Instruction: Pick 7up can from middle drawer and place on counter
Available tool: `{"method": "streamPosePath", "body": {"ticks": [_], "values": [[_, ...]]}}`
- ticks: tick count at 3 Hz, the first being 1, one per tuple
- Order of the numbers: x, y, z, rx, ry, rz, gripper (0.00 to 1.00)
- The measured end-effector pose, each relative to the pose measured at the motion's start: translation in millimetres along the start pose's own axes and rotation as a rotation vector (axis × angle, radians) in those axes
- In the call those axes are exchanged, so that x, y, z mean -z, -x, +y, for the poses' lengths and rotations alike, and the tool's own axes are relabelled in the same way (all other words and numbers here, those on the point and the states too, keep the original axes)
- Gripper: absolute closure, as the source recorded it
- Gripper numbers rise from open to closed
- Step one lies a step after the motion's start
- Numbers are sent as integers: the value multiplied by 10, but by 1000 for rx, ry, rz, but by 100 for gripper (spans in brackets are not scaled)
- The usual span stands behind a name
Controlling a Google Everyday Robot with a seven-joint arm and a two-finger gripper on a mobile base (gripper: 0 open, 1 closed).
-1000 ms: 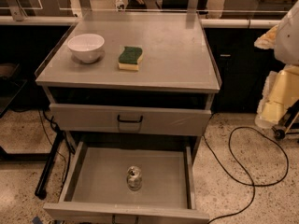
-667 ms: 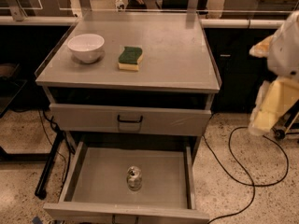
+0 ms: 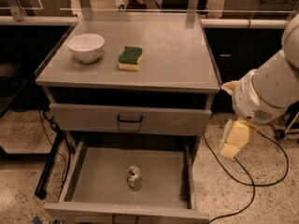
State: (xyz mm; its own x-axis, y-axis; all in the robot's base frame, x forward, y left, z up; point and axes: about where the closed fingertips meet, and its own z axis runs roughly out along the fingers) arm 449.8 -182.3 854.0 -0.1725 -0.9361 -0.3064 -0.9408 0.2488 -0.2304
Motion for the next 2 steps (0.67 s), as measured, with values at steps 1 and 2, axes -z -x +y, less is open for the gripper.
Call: {"method": "streamPosePath", "body": {"ticks": [1, 2], "values": [[-13, 1, 9, 0, 2, -2, 0], [-418, 19, 282, -15, 79, -56, 0]]}}
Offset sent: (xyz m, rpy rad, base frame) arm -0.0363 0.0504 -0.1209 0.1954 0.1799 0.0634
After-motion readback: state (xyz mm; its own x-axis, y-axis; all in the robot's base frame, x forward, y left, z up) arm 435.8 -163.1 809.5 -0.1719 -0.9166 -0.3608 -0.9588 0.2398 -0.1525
